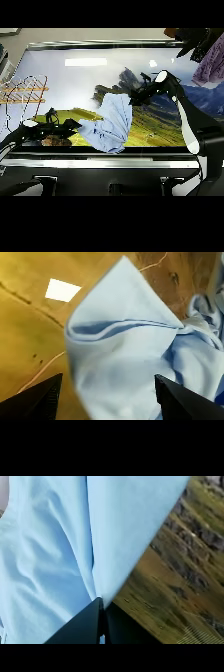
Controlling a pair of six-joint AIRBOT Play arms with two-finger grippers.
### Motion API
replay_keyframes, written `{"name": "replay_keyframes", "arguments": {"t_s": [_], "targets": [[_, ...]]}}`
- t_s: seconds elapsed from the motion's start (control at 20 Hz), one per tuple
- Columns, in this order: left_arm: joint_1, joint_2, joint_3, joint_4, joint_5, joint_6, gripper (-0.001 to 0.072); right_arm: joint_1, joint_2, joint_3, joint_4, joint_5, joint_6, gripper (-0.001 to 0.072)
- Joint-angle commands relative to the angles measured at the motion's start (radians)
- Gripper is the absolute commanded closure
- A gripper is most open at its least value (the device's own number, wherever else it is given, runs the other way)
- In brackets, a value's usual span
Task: Fold the clothes and pants, and hang the long-sleeved shirts on hangers.
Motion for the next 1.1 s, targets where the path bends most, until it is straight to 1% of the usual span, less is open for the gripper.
{"name": "replay_keyframes", "arguments": {"t_s": [0.0,0.05,0.1,0.15,0.25,0.4,0.45,0.5,0.6,0.75,0.9,1.0,1.05], "targets": [[-0.061,-0.052,0.050,0.004,0.060,0.014,0.0260,0.000,0.016,0.001,0.001,0.005,0.000,0.0672],[-0.077,-0.058,0.067,0.004,0.060,0.014,0.0454,0.000,0.023,0.001,0.001,0.005,0.000,0.0672],[-0.090,-0.060,0.085,0.004,0.060,0.014,0.0680,0.000,0.031,0.001,0.001,0.000,0.000,0.0672],[-0.094,-0.059,0.104,0.003,0.055,0.014,0.0692,0.000,0.042,0.001,0.001,-0.003,0.000,0.0672],[-0.092,-0.047,0.157,0.001,0.025,0.014,0.0693,0.000,0.076,0.001,0.001,-0.004,-0.004,0.0673],[-0.076,0.018,0.281,0.021,-0.035,0.013,0.0694,0.000,0.174,0.002,0.000,-0.036,-0.052,0.0674],[-0.067,0.049,0.331,0.043,-0.053,0.002,0.0694,0.000,0.227,0.002,-0.012,-0.061,-0.074,0.0674],[-0.053,0.086,0.389,0.085,-0.069,-0.029,0.0695,0.000,0.283,0.002,-0.041,-0.090,-0.079,0.0674],[-0.014,0.168,0.507,0.208,-0.093,-0.130,0.0695,0.000,0.416,0.002,-0.149,-0.151,-0.078,0.0674],[0.049,0.304,0.668,0.404,-0.101,-0.315,0.0695,0.000,0.637,0.002,-0.307,-0.249,-0.076,0.0674],[0.094,0.446,0.797,0.593,-0.111,-0.517,0.0694,0.000,0.842,0.002,-0.361,-0.344,-0.076,0.0674],[0.115,0.541,0.852,0.726,-0.136,-0.648,0.0694,0.000,0.965,0.002,-0.384,-0.369,-0.063,0.0674],[0.125,0.588,0.868,0.783,-0.150,-0.692,0.0695,0.000,1.022,0.002,-0.404,-0.369,-0.048,0.0674]]}}
